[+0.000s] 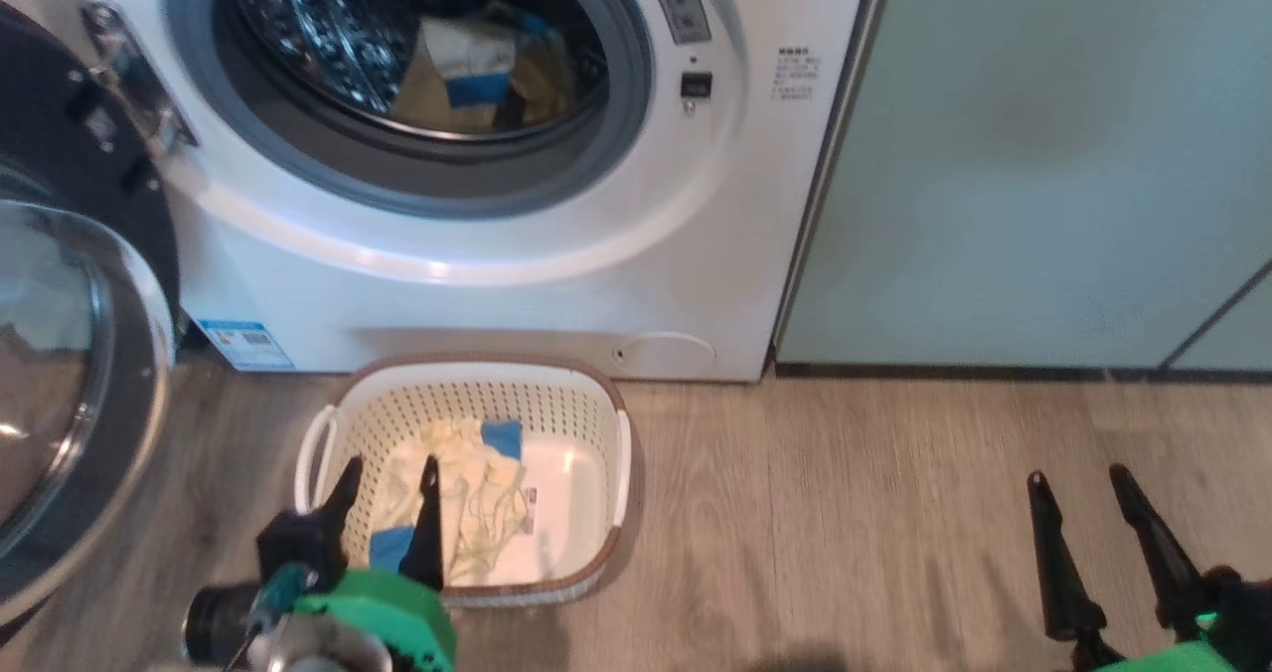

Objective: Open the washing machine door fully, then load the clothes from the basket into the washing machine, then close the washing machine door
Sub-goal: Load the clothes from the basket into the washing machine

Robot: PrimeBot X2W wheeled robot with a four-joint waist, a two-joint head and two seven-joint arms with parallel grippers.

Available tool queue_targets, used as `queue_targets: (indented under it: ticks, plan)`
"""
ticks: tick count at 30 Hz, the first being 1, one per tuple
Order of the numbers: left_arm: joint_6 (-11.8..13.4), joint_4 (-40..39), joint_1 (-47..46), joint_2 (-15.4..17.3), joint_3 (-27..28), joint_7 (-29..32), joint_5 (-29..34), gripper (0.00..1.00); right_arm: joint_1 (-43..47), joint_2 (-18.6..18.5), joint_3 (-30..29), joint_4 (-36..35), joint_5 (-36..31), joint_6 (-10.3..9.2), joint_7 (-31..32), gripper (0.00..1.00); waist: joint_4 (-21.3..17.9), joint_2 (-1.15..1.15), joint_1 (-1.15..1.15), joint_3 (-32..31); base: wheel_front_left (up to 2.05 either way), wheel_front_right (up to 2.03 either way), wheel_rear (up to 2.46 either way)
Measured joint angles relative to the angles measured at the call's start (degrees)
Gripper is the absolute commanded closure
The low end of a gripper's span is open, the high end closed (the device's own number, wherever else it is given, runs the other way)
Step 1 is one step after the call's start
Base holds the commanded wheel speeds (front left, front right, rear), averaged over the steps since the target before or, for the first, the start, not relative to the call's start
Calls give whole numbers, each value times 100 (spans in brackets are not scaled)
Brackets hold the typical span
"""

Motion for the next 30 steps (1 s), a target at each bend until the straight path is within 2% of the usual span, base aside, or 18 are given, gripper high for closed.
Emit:
queue_targets:
  ticks: [8,17,22,30]
  plan:
    - [-400,1206,-1229,-199,-144,1,-29,0,-463,0,9,-45,110,0,-91,0,-164,0,1,712,0,0,0]
    - [-929,2836,-2958,-363,-253,81,-122,0,-1107,0,1,-32,359,0,-319,0,-370,0,2,1904,0,0,0]
    - [-1211,3762,-3775,-298,-227,194,-178,0,-1566,0,163,37,523,0,-368,0,-531,0,2,2646,0,0,0]
    - [-1614,4800,-4747,56,-241,388,-172,0,-2076,-1,282,-22,828,0,-372,0,-878,-1,1,3765,0,0,0]
